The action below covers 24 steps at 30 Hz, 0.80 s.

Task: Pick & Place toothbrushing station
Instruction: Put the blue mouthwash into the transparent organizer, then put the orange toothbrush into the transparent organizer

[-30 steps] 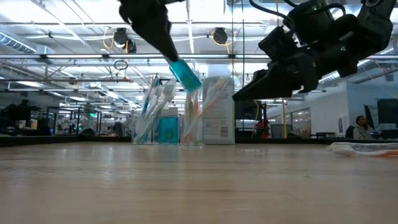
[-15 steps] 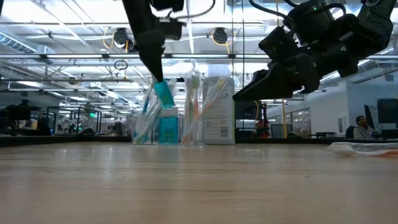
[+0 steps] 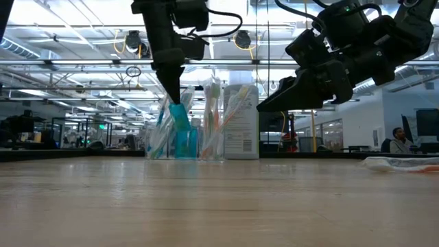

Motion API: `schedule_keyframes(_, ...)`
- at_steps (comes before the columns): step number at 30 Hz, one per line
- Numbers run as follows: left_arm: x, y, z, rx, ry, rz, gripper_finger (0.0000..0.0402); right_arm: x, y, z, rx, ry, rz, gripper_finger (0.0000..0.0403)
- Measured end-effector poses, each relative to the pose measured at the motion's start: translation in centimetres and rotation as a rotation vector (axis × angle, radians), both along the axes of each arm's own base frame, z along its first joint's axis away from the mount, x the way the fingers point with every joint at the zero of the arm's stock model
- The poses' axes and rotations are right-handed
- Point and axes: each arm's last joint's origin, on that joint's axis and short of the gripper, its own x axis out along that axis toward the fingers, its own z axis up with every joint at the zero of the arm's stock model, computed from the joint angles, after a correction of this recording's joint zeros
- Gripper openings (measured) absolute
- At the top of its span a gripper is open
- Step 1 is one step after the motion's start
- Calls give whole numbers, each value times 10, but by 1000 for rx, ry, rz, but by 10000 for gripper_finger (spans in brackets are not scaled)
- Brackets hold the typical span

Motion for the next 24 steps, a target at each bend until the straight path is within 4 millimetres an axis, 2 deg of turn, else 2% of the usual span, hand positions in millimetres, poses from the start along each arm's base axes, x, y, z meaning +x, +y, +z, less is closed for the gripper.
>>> schedule_keyframes(3, 0, 0, 0, 2, 0, -6, 107, 0, 0, 0, 0, 0, 0, 208)
schedule_keyframes(12, 0, 2, 1, 54, 7, 7, 163, 0, 0, 0, 0, 0, 0, 208)
schedule_keyframes(20, 0, 3, 1, 113, 13, 49, 170, -1, 0, -1, 22, 13, -8, 208)
schedule_keyframes(24, 2, -2, 1, 103, -2, 68, 170, -10, 0, 6, 6, 100, -4, 208)
